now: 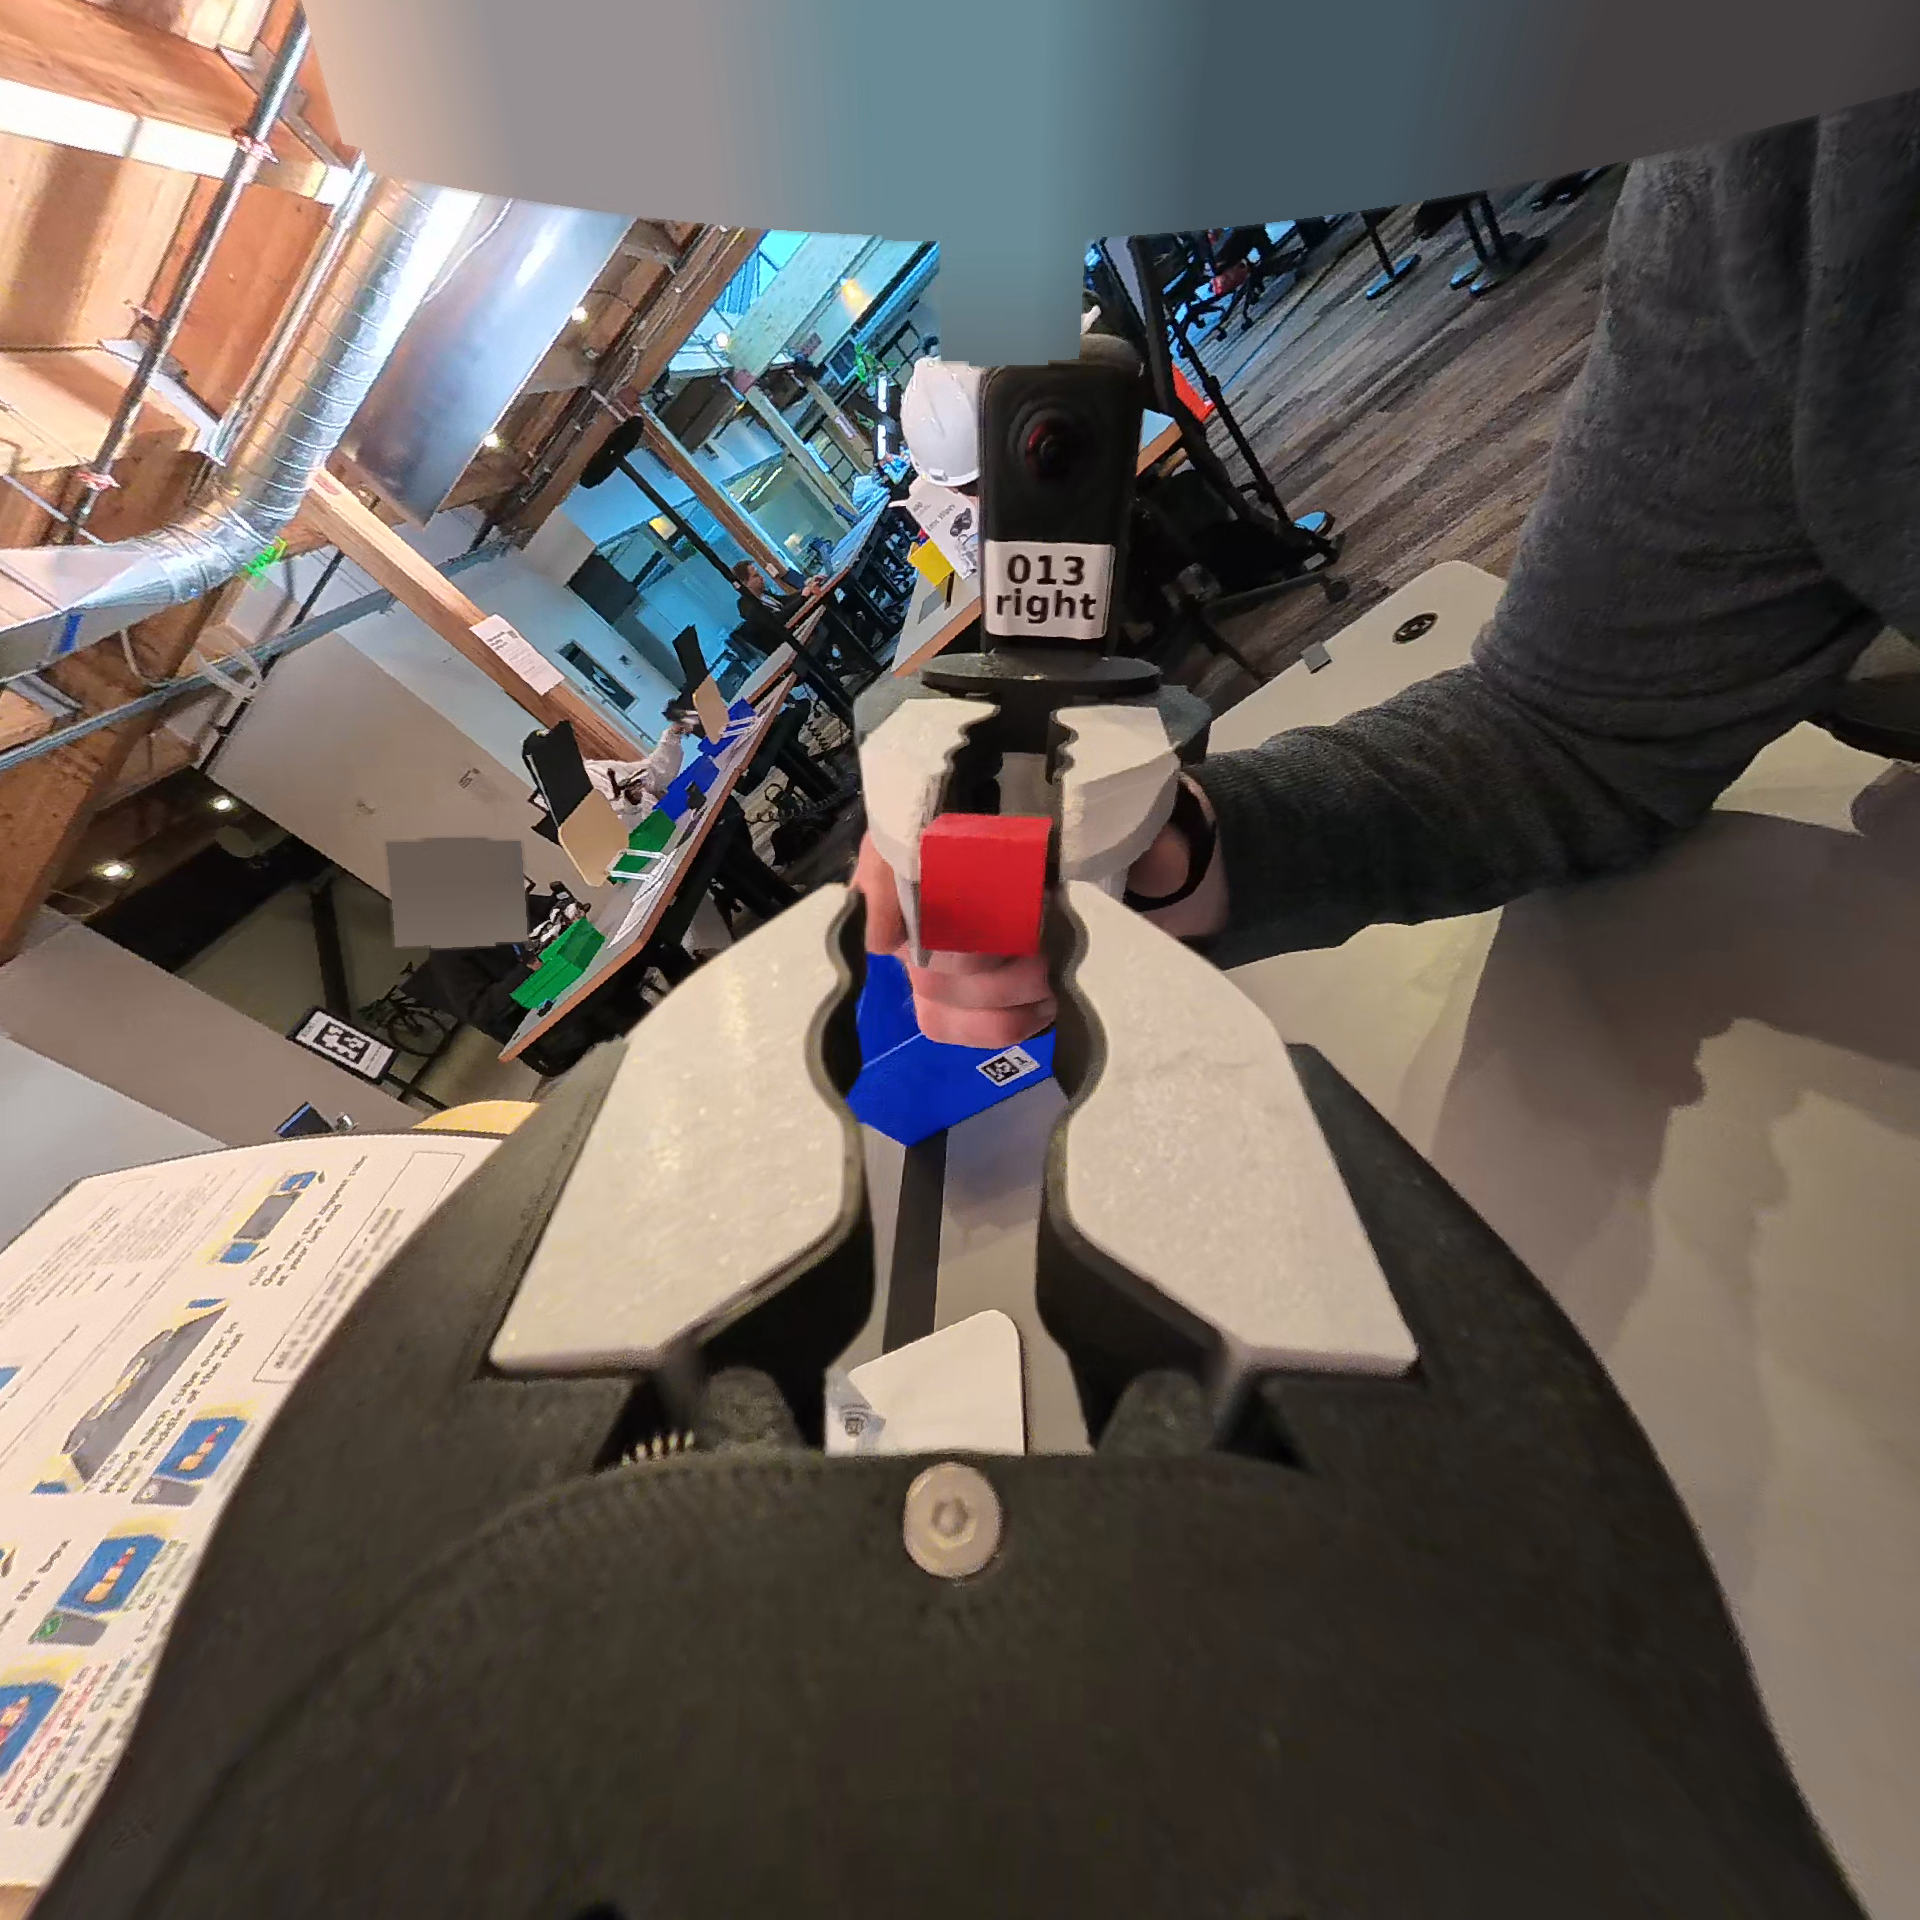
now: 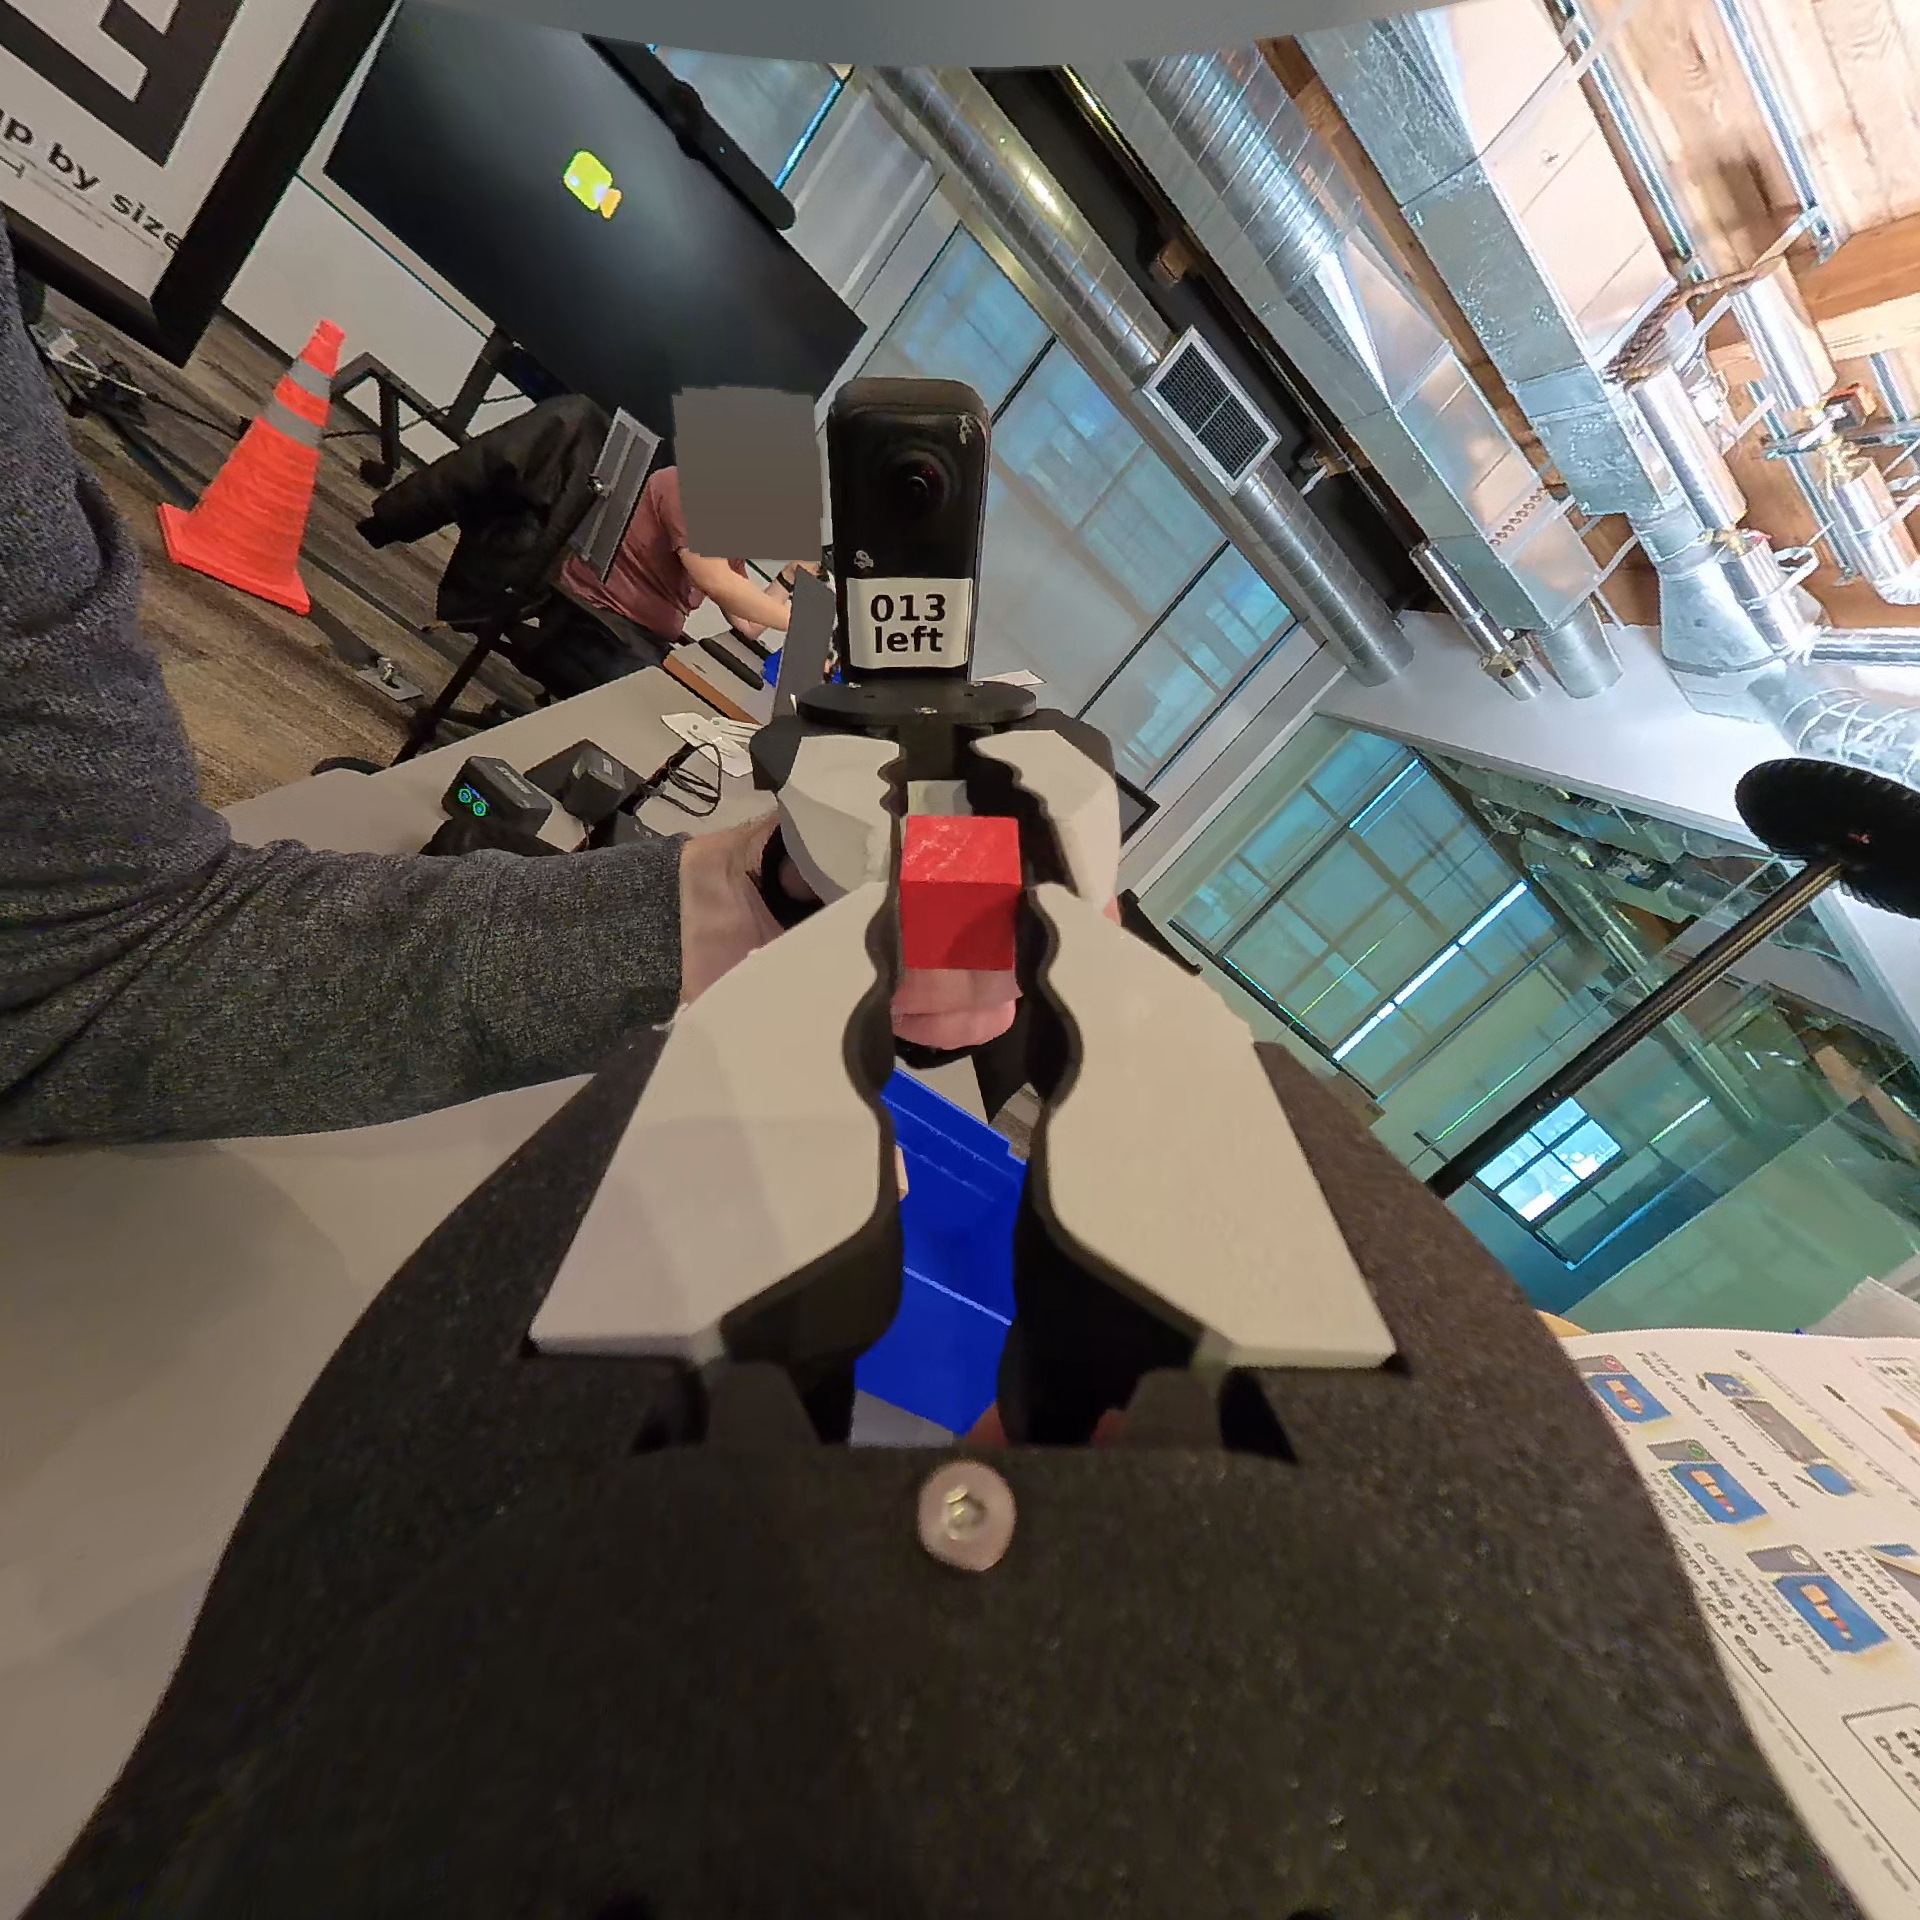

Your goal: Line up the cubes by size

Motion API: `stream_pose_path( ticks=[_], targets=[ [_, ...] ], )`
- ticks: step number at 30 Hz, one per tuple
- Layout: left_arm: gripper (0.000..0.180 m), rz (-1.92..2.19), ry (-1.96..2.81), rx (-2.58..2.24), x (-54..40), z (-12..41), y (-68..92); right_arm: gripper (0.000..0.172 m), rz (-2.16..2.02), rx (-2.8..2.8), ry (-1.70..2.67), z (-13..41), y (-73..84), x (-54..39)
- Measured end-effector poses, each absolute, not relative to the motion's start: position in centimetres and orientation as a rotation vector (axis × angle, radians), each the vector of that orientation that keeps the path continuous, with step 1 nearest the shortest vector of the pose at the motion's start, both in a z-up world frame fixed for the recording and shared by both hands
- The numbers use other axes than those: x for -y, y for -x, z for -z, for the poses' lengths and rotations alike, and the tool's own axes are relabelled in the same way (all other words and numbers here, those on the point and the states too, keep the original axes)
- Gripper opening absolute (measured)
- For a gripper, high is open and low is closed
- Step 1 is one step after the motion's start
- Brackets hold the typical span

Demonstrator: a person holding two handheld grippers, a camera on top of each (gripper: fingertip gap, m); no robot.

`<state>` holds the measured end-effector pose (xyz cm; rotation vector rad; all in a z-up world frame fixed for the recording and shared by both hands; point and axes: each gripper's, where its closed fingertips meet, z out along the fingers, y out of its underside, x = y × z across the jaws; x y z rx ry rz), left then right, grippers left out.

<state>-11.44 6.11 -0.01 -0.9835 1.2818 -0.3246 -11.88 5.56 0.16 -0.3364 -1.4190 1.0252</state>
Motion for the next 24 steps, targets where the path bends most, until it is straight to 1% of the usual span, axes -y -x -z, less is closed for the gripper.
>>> stream_pose_path(
  ticks=[4,6,7,11,12,13,16,21,24],
  targets=[
    [0.037,0.303,0.987,-1.243,-6.2,-0.6,12.1,0.020,-1.007,1.412,0.348,-0.4,11.6,-6.0],
    [0.036,0.285,0.985,-1.222,-6.2,-1.0,12.6,0.020,-0.971,1.400,0.369,-0.7,11.0,-6.7],
    [0.031,0.264,0.989,-1.210,-6.3,-1.1,13.0,0.020,-0.939,1.399,0.381,-0.9,10.6,-7.2],
    [0.004,0.196,0.952,-1.171,-5.3,-2.3,14.5,0.020,-0.758,1.388,0.496,-1.3,7.0,-11.3],
    [0.000,0.191,0.926,-1.163,-4.6,-2.8,14.8,0.020,-0.695,1.393,0.534,-1.1,5.7,-12.7],
    [0.000,0.185,0.908,-1.150,-4.0,-3.4,15.2,0.020,-0.619,1.403,0.580,-0.8,4.2,-14.3],
    [0.000,0.164,0.882,-1.127,-2.9,-4.3,16.0,0.020,-0.400,1.486,0.753,1.2,-0.5,-19.7],
    [0.000,0.149,0.866,-1.108,-2.9,-4.8,15.4,0.021,-0.076,1.648,1.068,6.2,-8.2,-28.9],
    [0.000,0.164,0.833,-1.096,-3.1,-5.3,14.1,0.021,-0.066,1.733,1.224,10.0,-10.6,-32.2]
  ],
)
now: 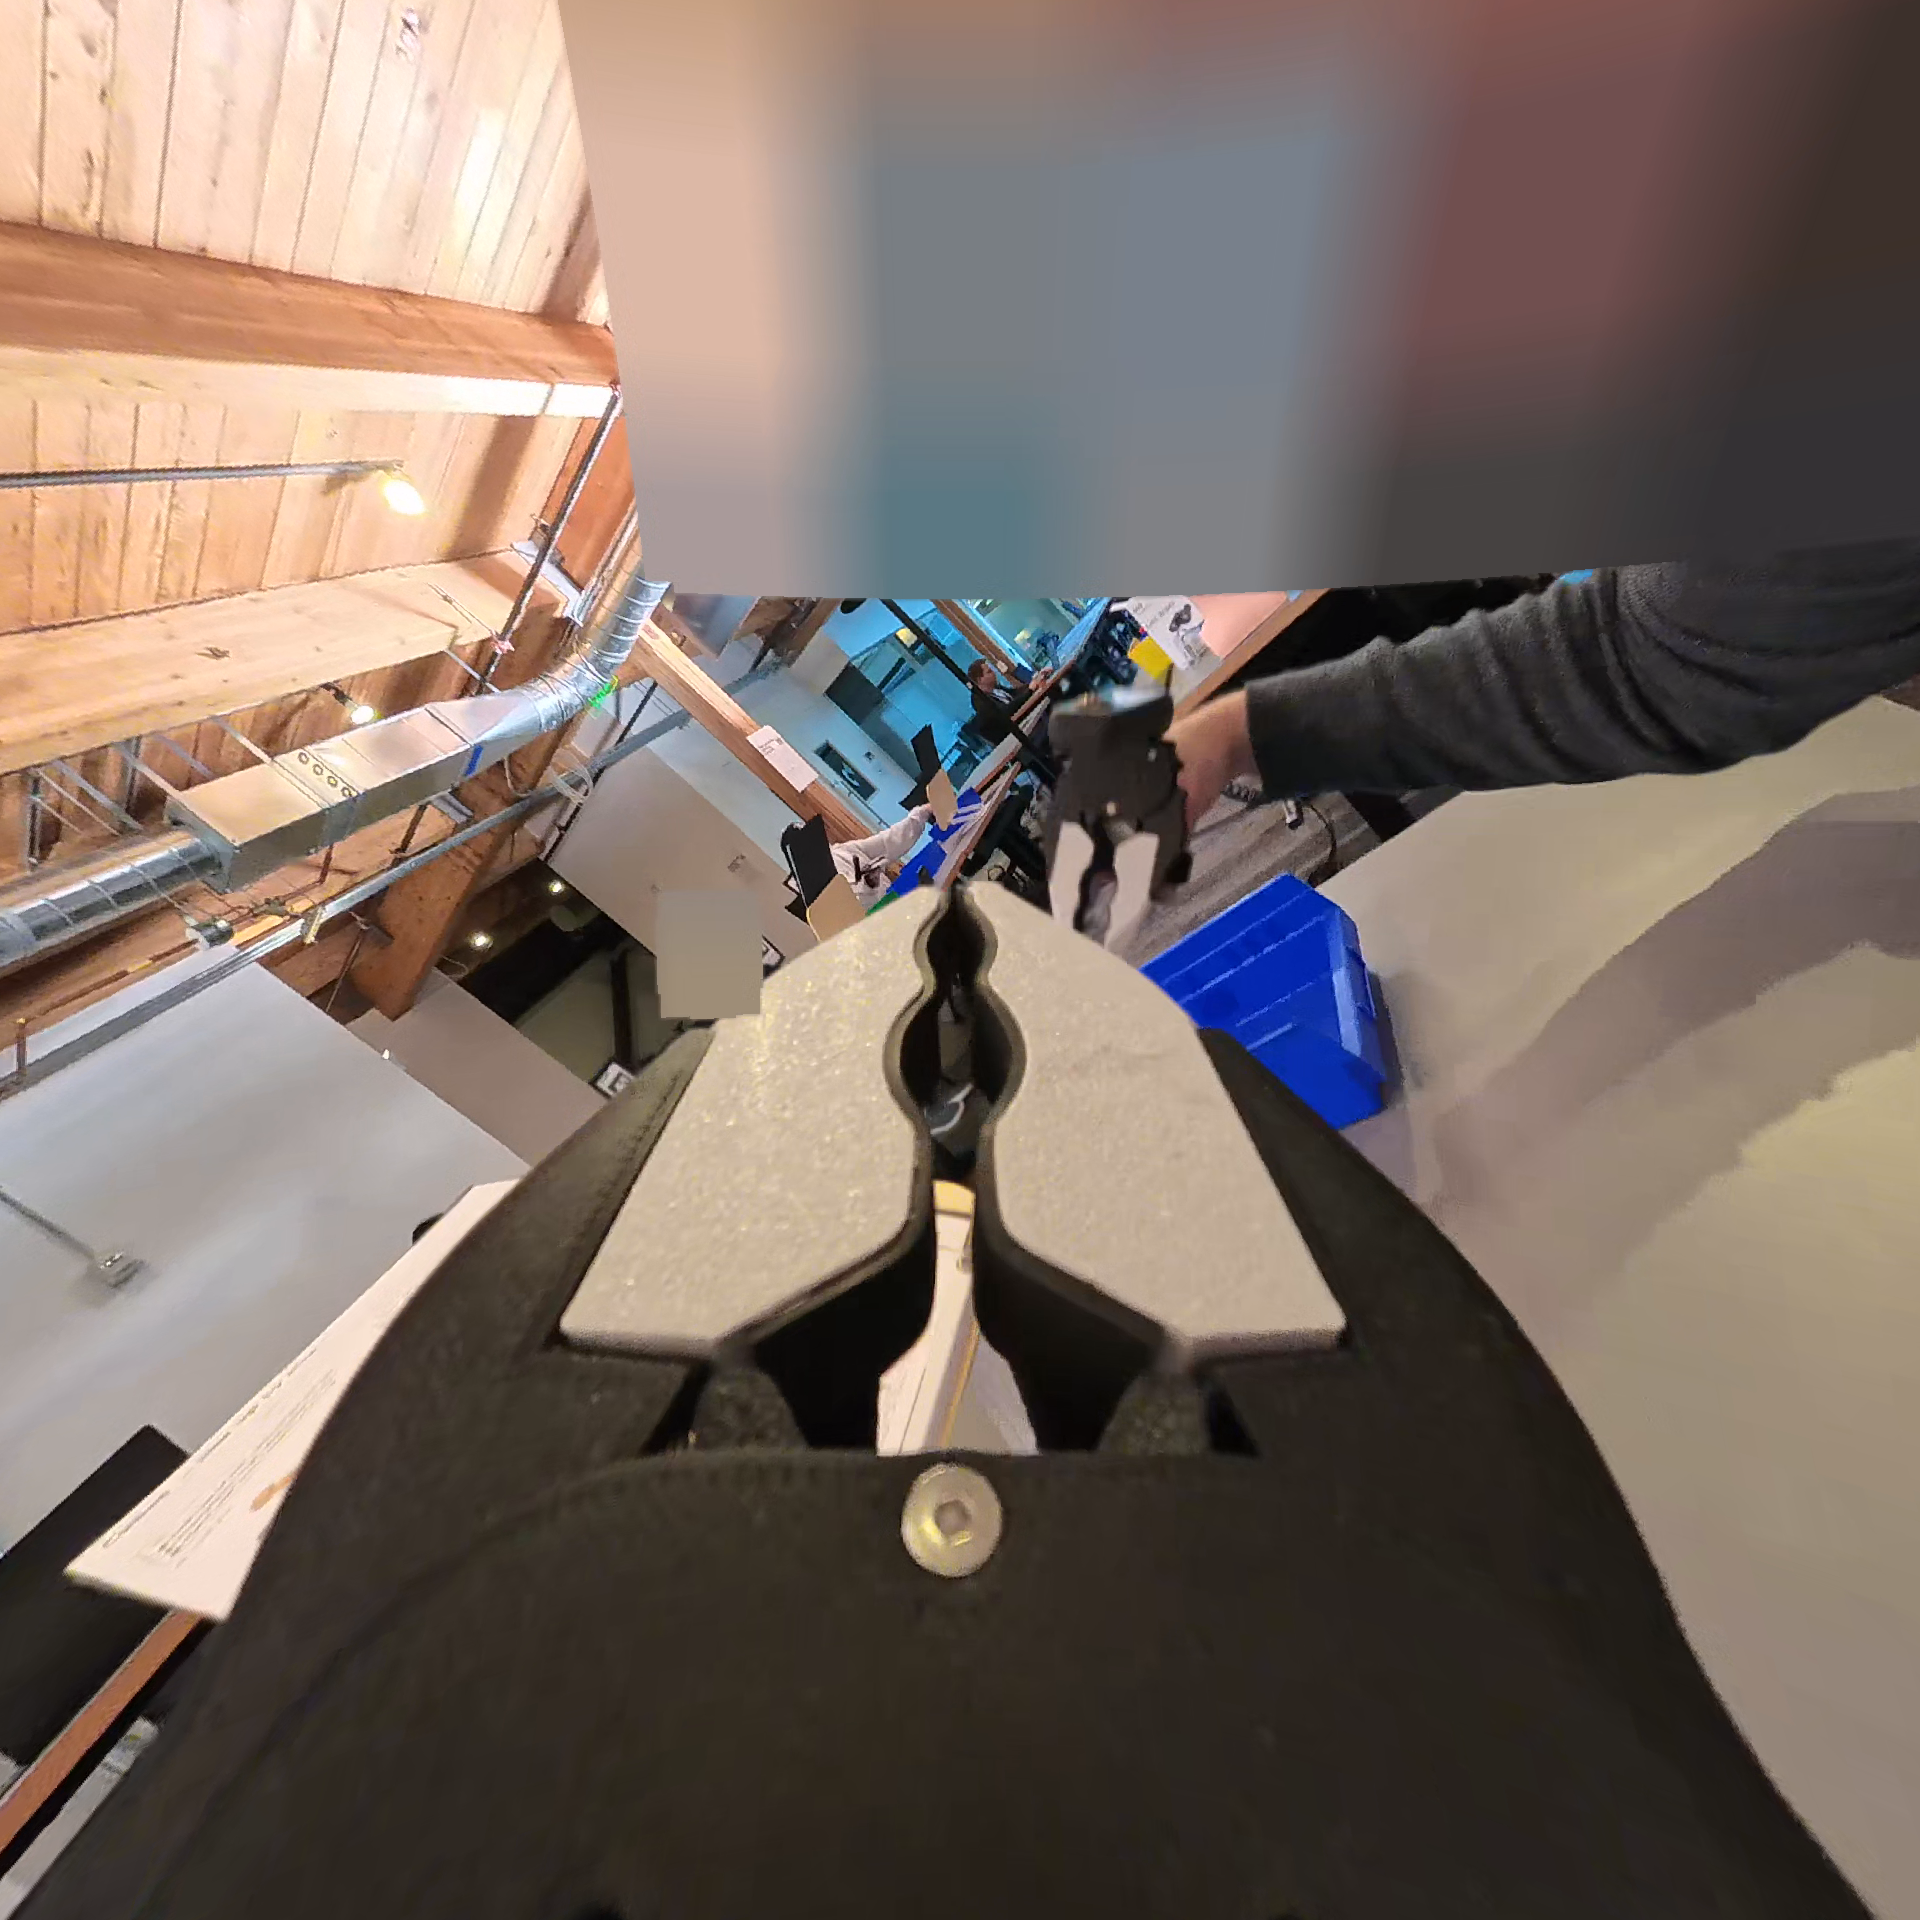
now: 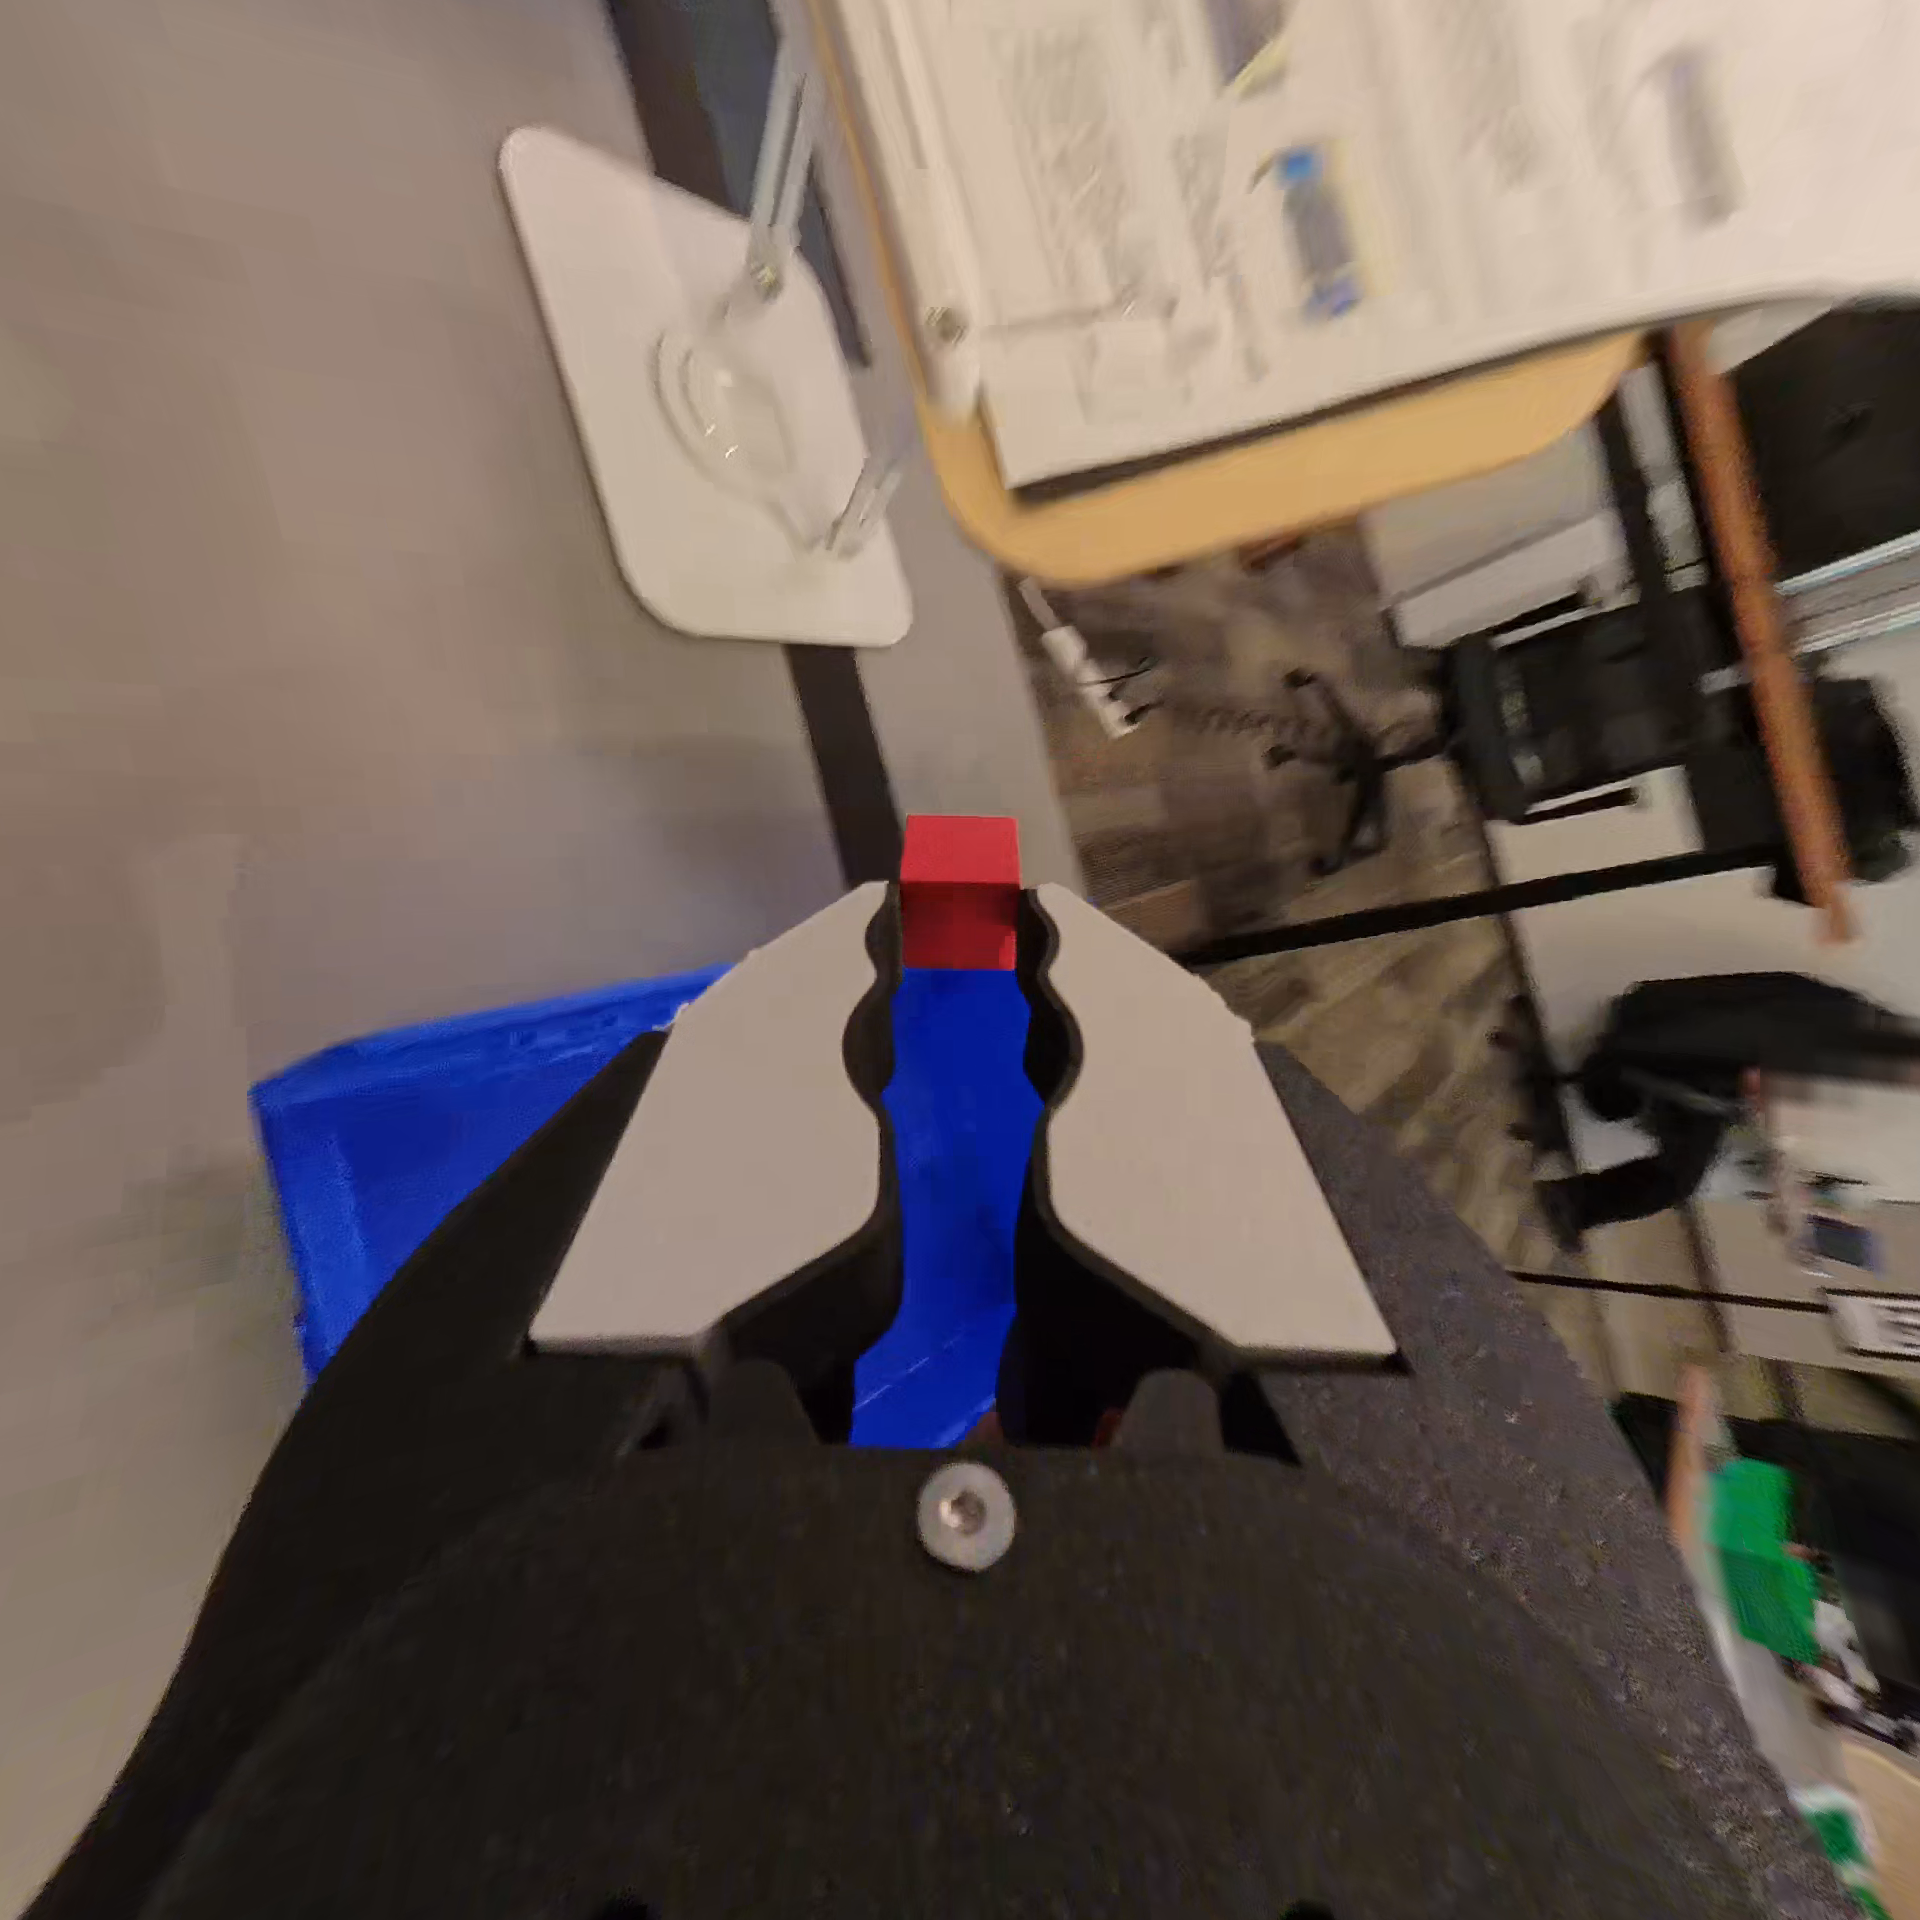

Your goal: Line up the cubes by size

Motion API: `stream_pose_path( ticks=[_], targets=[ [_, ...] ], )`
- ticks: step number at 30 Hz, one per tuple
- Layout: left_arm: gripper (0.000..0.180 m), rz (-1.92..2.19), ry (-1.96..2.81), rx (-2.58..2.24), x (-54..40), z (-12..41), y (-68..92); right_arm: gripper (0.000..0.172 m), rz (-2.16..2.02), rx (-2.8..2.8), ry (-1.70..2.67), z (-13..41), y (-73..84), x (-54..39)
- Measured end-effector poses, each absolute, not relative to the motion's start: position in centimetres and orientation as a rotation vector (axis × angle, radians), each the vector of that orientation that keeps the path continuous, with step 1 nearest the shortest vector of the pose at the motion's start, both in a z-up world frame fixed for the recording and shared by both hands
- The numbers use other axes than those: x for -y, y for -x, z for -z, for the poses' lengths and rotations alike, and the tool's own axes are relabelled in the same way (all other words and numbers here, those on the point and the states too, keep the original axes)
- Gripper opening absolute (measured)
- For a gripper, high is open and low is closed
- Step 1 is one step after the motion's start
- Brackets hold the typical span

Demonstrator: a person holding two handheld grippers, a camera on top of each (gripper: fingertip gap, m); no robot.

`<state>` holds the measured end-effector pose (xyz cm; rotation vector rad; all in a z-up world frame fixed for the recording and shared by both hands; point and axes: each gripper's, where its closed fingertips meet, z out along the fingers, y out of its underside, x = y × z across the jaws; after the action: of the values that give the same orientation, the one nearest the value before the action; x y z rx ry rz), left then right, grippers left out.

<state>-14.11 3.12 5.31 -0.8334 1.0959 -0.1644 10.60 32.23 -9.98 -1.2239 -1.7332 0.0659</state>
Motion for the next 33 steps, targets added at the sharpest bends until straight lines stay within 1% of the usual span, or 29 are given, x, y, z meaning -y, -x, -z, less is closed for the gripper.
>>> stream_pose_path(
  ticks=[6,14,24,33],
  targets=[
    [0.000,0.190,0.822,-1.142,-4.0,-5.0,10.8,0.020,-0.051,1.990,1.438,19.1,-12.0,-36.1],
    [0.000,0.189,0.873,-1.221,-5.6,-3.4,8.2,0.020,0.021,2.252,1.556,26.6,-12.7,-38.6],
    [0.000,0.200,0.951,-1.259,-8.2,-1.5,6.9,0.020,-0.088,2.320,1.631,30.0,-12.3,-38.9],
    [0.000,0.198,0.979,-1.275,-8.9,-0.8,6.6,0.020,-0.071,2.376,1.646,30.2,-11.3,-38.9]
  ],
)
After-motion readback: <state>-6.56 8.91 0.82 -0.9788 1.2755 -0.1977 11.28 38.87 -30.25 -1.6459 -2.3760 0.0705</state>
